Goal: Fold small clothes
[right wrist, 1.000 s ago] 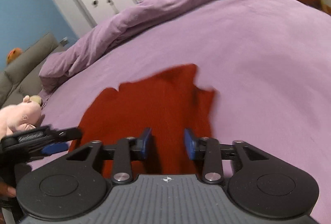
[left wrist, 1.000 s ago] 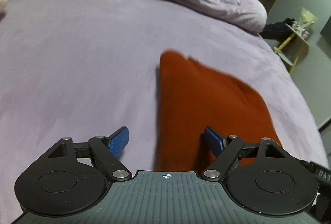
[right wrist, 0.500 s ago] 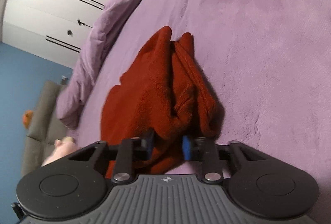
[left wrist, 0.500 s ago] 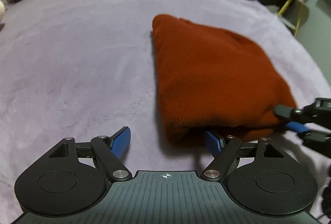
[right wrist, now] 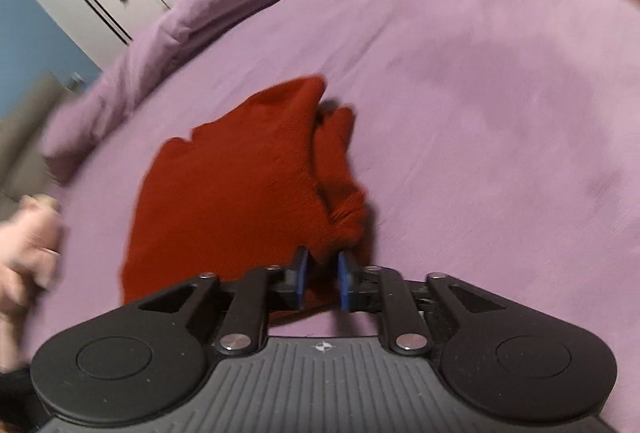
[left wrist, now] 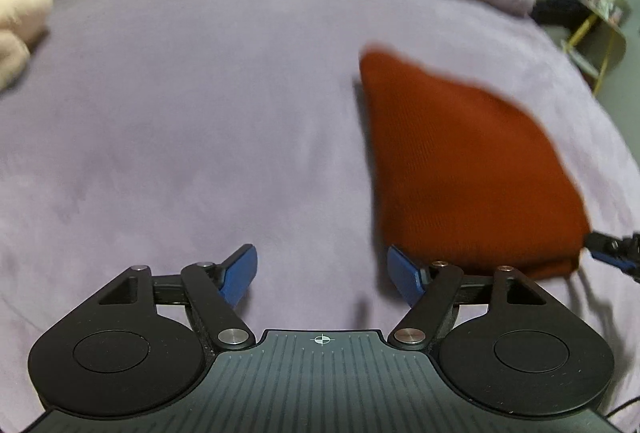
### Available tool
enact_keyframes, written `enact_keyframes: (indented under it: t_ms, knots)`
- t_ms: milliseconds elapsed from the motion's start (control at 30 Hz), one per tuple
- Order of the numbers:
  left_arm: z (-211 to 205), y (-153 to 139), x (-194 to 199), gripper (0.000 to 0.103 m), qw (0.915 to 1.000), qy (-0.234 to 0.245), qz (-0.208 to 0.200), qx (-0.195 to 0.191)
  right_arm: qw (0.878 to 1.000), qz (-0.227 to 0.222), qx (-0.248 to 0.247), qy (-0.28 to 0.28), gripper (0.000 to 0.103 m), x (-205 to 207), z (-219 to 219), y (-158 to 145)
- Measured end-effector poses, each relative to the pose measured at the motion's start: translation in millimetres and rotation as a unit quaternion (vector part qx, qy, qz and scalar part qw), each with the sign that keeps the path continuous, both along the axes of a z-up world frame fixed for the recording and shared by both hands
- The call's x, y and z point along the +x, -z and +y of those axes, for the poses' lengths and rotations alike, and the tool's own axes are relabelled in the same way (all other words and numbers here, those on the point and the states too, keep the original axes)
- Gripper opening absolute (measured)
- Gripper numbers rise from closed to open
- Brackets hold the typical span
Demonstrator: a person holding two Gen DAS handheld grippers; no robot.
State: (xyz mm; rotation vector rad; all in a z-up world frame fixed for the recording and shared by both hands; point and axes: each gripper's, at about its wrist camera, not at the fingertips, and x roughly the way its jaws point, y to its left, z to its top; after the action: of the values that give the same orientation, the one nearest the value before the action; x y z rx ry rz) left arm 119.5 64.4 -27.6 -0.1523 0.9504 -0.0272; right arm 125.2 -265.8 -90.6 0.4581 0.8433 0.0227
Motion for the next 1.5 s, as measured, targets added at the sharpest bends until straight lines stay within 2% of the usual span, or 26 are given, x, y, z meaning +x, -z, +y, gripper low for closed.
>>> enact_keyframes:
  t_ms: [100, 200, 267, 367, 433, 533, 633, 733, 900, 967, 1067, 1133, 1267, 1400, 1500]
  knots:
    - [-6.4, -15.1, 16.6, 0.079, 0.9993, 0.002, -0.032, -0.02, 0.998, -0.032, -0.059, 0.013, 0.024, -2.9, 10.4, -23.6]
    - [-28.1, -14.2, 40.1, 0.079, 0.9982, 0.014, -0.056, -0.018, 0.995, -0.056, -0.065, -0.044, 0.024, 15.1, 35.6, -27.0]
    - [-43.6, -2.1, 56.0, 0.077, 0.9992, 0.024, -0.033, -0.007, 0.993, -0.057, -0.072, -0.075, 0.023, 30.6, 53.9, -23.5]
    - [-46.7, 21.3, 60.7, 0.079, 0.9995, 0.027, -0.008, -0.011, 0.988, -0.045, -0.104, -0.103, 0.02, 46.4, 69.2, -9.5]
    - [-40.4, 29.8, 58.2, 0.081, 0.9991, 0.029, -0.012, -0.028, 0.983, -0.047, -0.132, -0.119, 0.016, 47.2, 70.0, 4.2]
    - [-41.0, 37.6, 52.8, 0.085, 0.9988, 0.035, -0.02, -0.027, 0.975, -0.069, -0.153, -0.145, 0.011, 35.9, 63.2, 16.4]
    - [-38.0, 36.9, 50.2, 0.085, 0.9988, 0.027, -0.019, -0.037, 0.973, -0.085, -0.15, -0.153, 0.011, 31.6, 56.4, 23.4]
    - [-36.6, 19.7, 55.1, 0.079, 0.9986, 0.014, -0.029, -0.042, 0.974, -0.073, -0.151, -0.151, 0.01, 32.3, 61.3, 11.4]
    - [-40.5, -1.4, 77.9, 0.08, 0.9981, -0.015, -0.053, -0.027, 0.983, -0.077, -0.107, -0.125, 0.011, 47.4, 65.2, -13.7]
    - [-44.9, -3.0, 94.8, 0.08, 0.9977, -0.027, -0.057, -0.024, 0.985, -0.069, -0.112, -0.115, 0.011, 60.8, 72.7, -17.3]
    - [-52.3, 3.7, 121.2, 0.08, 0.9971, -0.048, -0.052, -0.027, 0.984, -0.079, -0.115, -0.109, 0.012, 83.7, 83.8, -20.7]
    - [-59.2, 12.2, 139.0, 0.08, 0.9969, -0.058, -0.051, -0.016, 0.984, -0.086, -0.119, -0.101, 0.012, 102.2, 88.4, -20.7]
    - [-72.1, 30.1, 163.2, 0.082, 0.9969, -0.048, -0.06, 0.02, 0.98, -0.094, -0.157, -0.081, 0.014, 136.3, 94.7, -6.3]
    - [-80.9, 52.9, 176.9, 0.085, 0.998, -0.033, -0.044, 0.032, 0.979, -0.079, -0.173, -0.074, 0.018, 159.0, 88.2, 28.5]
    - [-82.5, 67.9, 177.4, 0.089, 0.9971, -0.037, -0.057, 0.035, 0.975, -0.123, -0.169, -0.077, 0.018, 151.4, 79.6, 46.3]
